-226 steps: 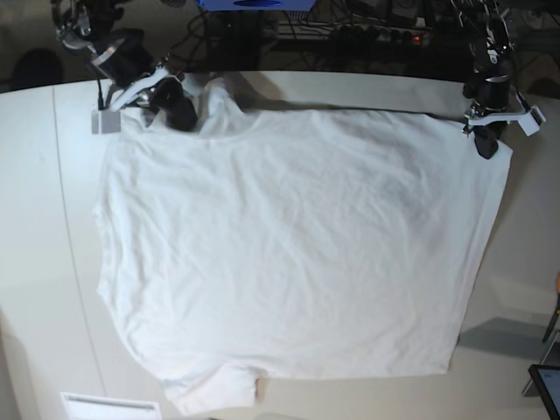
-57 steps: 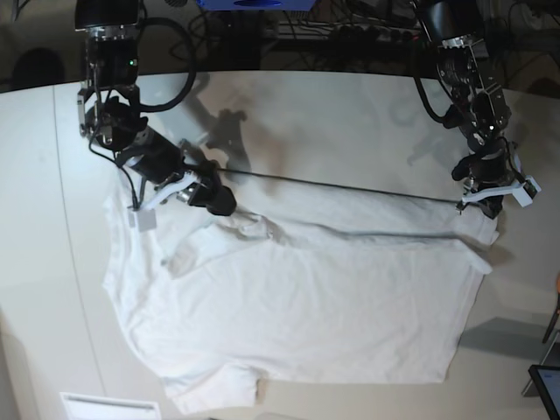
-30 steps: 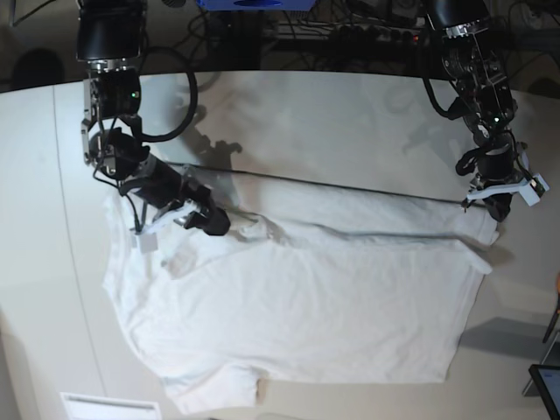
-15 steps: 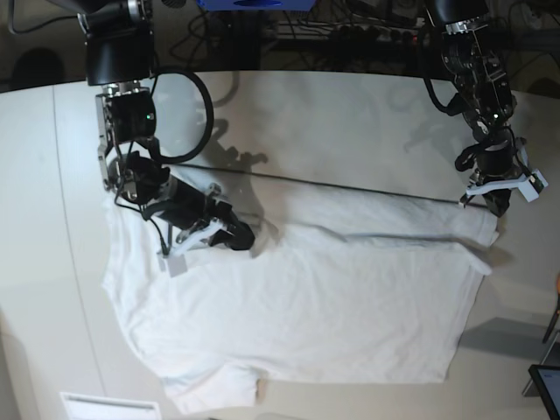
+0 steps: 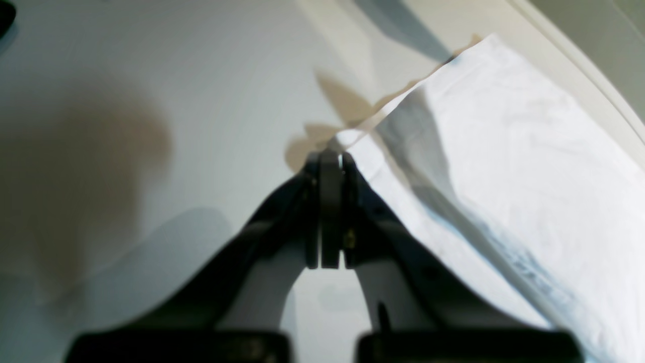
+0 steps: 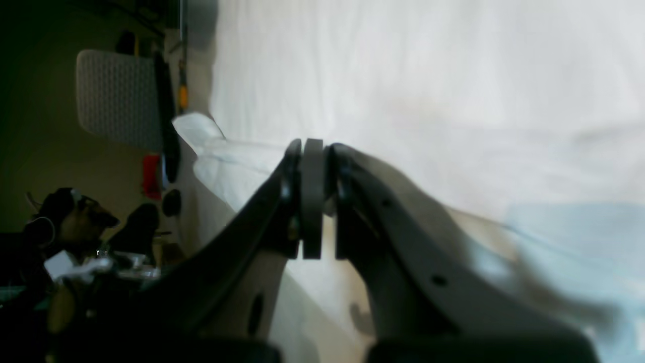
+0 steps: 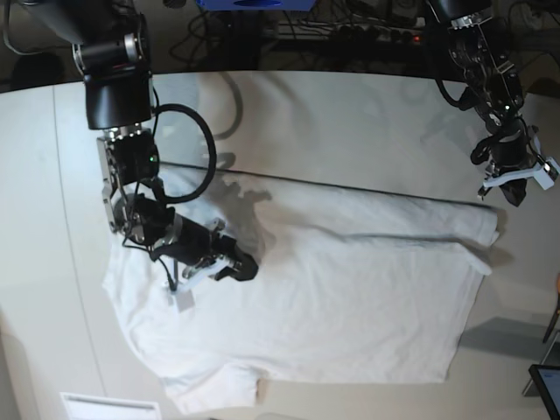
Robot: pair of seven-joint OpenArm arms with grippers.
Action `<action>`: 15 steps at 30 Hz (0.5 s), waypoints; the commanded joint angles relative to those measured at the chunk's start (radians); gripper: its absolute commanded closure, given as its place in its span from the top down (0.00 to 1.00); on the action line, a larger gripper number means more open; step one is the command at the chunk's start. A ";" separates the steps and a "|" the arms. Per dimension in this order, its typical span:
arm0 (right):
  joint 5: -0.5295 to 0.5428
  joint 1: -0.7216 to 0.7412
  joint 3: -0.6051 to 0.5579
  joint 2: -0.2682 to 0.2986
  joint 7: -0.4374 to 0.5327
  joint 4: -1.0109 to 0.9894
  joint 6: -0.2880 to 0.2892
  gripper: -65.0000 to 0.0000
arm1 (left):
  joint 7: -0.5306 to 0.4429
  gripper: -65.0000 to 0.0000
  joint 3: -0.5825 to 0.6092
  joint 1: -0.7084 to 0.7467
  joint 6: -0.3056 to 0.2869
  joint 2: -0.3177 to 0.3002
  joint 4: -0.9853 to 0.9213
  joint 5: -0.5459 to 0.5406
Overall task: Fold the T-shirt properly
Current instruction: 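Release the shirt and reposition both grippers at the collar-side corners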
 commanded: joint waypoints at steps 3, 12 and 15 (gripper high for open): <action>0.022 0.084 -0.025 0.004 0.011 -0.026 0.014 0.18 | -0.025 0.00 0.000 -0.006 -0.001 -0.017 0.019 0.004; 0.022 0.138 -0.206 0.119 0.127 -0.025 0.020 0.50 | -0.023 0.00 0.004 -0.006 -0.001 -0.014 0.019 0.004; 0.022 0.135 -0.309 0.176 0.205 0.017 0.066 0.50 | -0.023 0.00 0.004 -0.006 -0.001 -0.016 0.019 0.004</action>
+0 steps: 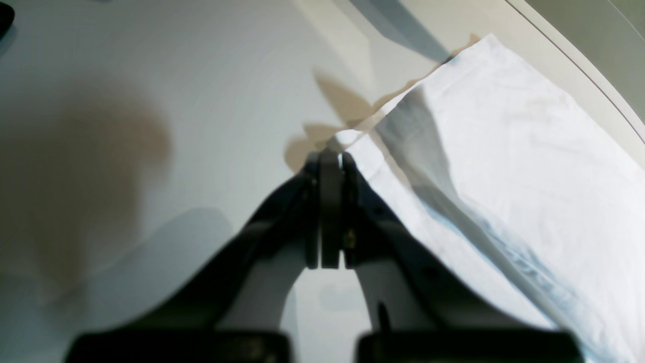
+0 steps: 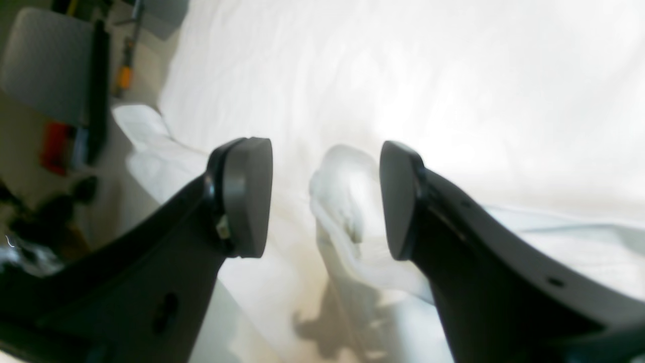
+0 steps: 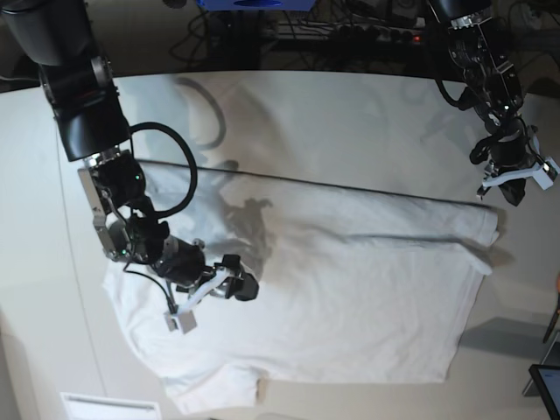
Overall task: Fold the T-shirt properly
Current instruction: 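Release the shirt and reposition both grippers at the collar-side corners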
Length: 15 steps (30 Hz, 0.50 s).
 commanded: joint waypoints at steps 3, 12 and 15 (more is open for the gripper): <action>0.022 0.024 -0.069 0.053 0.061 0.096 0.114 0.50 | -0.026 0.00 -0.003 -0.008 -0.001 -0.015 0.019 0.004; 0.027 -0.286 0.138 0.033 0.059 0.355 -0.113 0.25 | -0.026 0.00 -0.003 -0.008 -0.001 -0.019 0.016 0.004; 0.027 -0.343 0.152 -0.016 0.058 0.338 -0.127 0.04 | -0.026 0.00 -0.003 -0.008 -0.001 -0.019 0.016 0.004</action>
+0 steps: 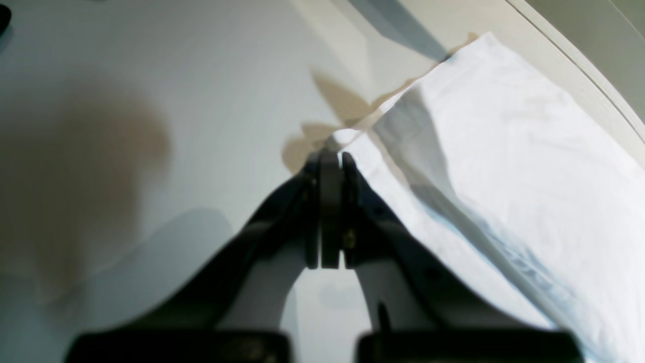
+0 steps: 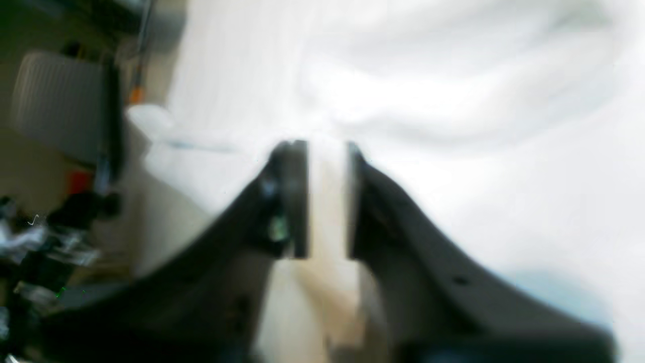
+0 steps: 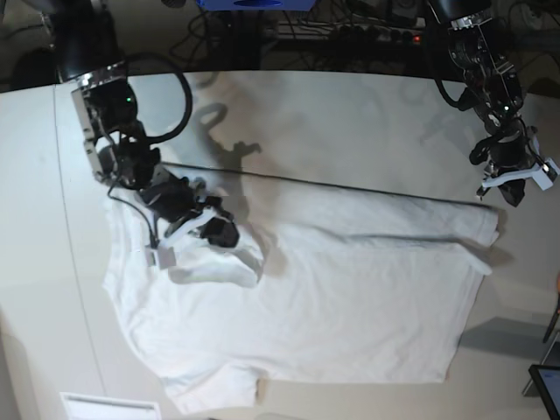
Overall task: Fold the T-shirt properly
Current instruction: 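Release the shirt and reposition both grippers at the collar-side corners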
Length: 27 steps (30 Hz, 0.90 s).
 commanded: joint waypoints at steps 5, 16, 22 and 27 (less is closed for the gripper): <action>0.012 0.037 -0.011 -0.017 0.032 -0.091 0.009 0.00 | -0.028 0.00 -0.005 -0.009 -0.001 -0.014 0.016 0.004; 0.009 0.188 -0.008 -0.025 0.032 -0.285 0.009 0.00 | -0.031 0.00 -0.014 -0.006 -0.001 -0.019 0.015 0.006; 0.008 0.264 -0.010 -0.025 0.032 -0.388 0.010 0.00 | -0.031 0.00 -0.014 -0.008 -0.001 -0.019 0.015 0.006; 0.008 0.338 -0.016 -0.030 0.032 -0.463 0.010 0.00 | -0.031 0.00 -0.014 -0.011 -0.001 -0.019 0.015 0.006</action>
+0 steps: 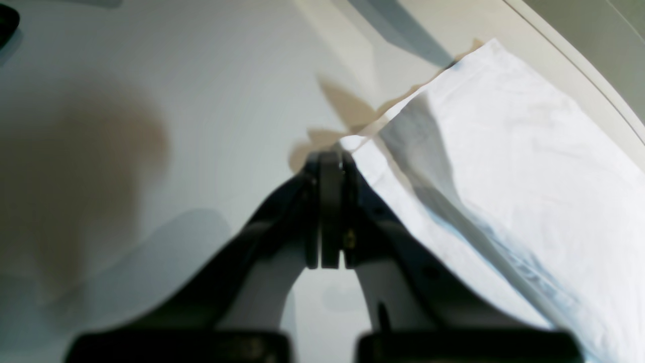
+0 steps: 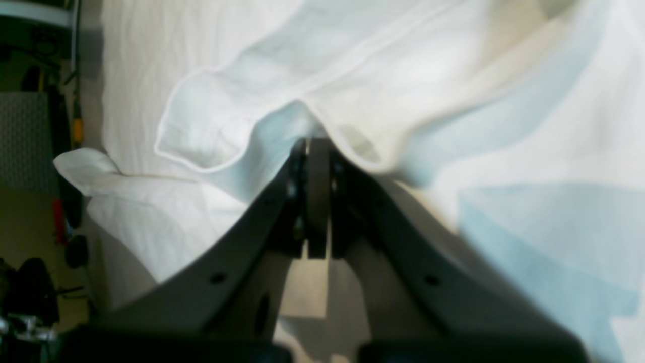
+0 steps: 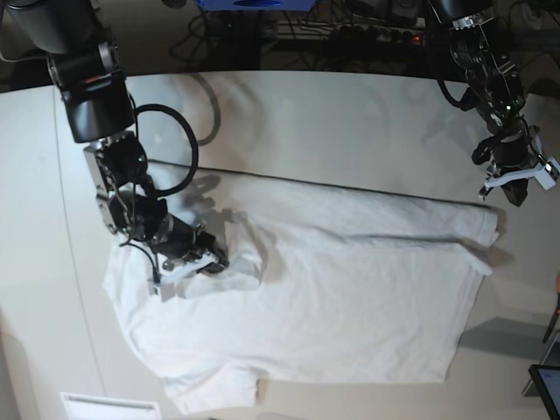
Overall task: Fold the T-shirt properly
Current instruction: 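Release the shirt and reposition both grippers at the collar-side corners, then grasp the collar-side corners of the shirt with both grippers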
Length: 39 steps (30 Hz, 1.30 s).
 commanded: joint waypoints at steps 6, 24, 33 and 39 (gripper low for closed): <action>0.012 0.106 0.003 -0.004 0.020 -0.061 0.013 0.01 | -0.029 0.00 -0.003 -0.013 -0.001 -0.016 0.015 0.006; -0.085 -0.153 0.009 0.172 0.054 0.460 -0.007 0.00 | -0.029 0.00 0.182 -0.139 -0.003 -0.091 -0.044 0.277; -0.442 -0.460 0.010 0.197 0.049 0.735 -0.156 0.00 | -0.024 0.00 0.188 -0.155 -0.167 -0.144 -0.204 0.331; -0.620 -0.518 0.012 0.145 0.049 0.740 -0.156 0.00 | -0.029 0.00 0.177 -0.143 -0.317 -0.134 -0.219 0.438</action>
